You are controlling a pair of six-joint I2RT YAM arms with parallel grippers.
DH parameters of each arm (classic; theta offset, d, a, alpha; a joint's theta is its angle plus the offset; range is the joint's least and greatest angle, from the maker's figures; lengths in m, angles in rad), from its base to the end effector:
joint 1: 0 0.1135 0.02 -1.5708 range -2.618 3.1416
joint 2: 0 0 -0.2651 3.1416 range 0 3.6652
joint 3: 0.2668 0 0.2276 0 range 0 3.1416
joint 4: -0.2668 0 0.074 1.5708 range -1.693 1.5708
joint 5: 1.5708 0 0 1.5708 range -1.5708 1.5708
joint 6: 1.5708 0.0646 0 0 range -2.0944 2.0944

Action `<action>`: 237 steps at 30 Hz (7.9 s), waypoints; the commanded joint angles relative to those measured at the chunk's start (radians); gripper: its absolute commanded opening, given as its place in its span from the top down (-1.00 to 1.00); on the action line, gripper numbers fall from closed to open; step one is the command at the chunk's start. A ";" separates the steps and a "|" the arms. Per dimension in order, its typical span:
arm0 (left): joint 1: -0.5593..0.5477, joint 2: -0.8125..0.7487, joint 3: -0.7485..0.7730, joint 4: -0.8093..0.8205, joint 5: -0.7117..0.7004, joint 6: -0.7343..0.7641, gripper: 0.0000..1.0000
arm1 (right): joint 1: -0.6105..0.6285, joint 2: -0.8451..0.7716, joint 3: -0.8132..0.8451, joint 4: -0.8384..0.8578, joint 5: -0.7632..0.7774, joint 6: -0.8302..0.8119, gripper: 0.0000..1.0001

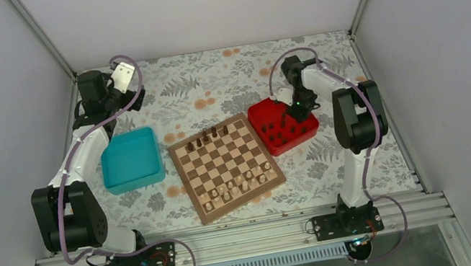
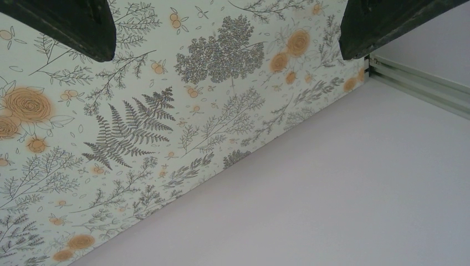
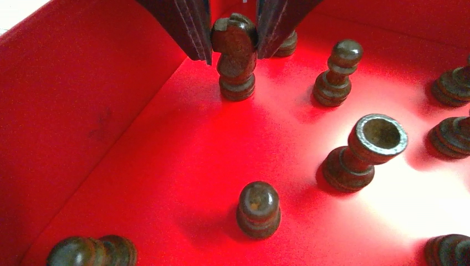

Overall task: Set up the chess pieces on the board
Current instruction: Pick up the chess piece from the storage box, then place the chess piece on the chessboard, then adjust the chess piece on the chessboard, then pick up the chess piece from the storage box.

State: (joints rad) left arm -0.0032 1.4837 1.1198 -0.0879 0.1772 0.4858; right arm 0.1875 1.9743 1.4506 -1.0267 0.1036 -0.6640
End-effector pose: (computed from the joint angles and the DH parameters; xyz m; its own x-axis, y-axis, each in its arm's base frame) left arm 0.3472 -0.0125 0.2955 -0.3105 0.4606 -0.8315 0.3469 0.8693 0.3520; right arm 0.3422 0.0581 0.1613 -0.6606 -0.7492 0.0477 -0.7497 0.6550 -0.0940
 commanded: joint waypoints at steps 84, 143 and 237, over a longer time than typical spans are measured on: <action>-0.004 -0.002 -0.010 0.011 0.010 0.007 -1.00 | 0.487 0.305 0.694 -0.253 -0.074 0.042 0.15; -0.004 -0.010 -0.015 0.009 0.007 0.011 -1.00 | 0.527 0.355 0.648 -0.223 -0.086 0.004 0.36; -0.003 -0.001 -0.015 0.010 0.008 0.016 -1.00 | 0.266 0.141 0.491 -0.150 -0.091 0.024 0.27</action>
State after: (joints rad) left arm -0.0032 1.4837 1.1095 -0.0879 0.1768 0.4900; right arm 0.4900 2.1700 1.9625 -1.2007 0.0166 -0.6456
